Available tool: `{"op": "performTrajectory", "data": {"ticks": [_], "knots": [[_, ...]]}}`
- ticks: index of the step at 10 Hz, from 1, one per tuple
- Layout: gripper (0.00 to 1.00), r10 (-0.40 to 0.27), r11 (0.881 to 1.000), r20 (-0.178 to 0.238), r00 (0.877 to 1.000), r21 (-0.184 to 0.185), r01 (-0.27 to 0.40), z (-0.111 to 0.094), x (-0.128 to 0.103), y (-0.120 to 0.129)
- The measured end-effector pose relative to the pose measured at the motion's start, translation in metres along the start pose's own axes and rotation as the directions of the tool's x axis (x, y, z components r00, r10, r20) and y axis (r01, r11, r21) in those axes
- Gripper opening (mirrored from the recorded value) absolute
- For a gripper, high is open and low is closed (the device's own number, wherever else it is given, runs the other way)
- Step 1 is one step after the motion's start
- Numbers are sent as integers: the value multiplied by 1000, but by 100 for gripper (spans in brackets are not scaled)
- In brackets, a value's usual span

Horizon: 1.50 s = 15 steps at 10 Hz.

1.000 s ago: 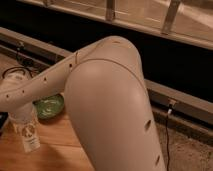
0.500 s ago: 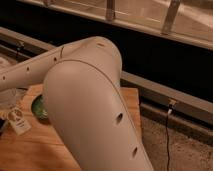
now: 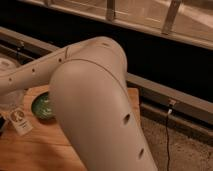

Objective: Place the bottle in the ceramic bowl

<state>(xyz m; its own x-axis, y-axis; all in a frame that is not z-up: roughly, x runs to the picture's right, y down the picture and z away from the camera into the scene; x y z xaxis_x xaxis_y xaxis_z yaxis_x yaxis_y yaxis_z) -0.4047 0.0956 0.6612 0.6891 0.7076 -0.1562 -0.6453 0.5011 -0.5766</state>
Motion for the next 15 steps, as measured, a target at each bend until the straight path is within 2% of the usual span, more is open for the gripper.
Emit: {"op": "performTrajectory", "data": {"ticks": [3,5,9,12,15], "knots": [[0,67,997,51,996,-49,-64,10,13,-58],[0,106,991,96,990,-88,-97,17,18,-99],[0,113,987,165,980,-129,-92,25,-6,-156],[0,78,989,176,981,-136,-54,35,-34,-158],[0,81,990,174,981,-131,-58,35,-33,-163]]}}
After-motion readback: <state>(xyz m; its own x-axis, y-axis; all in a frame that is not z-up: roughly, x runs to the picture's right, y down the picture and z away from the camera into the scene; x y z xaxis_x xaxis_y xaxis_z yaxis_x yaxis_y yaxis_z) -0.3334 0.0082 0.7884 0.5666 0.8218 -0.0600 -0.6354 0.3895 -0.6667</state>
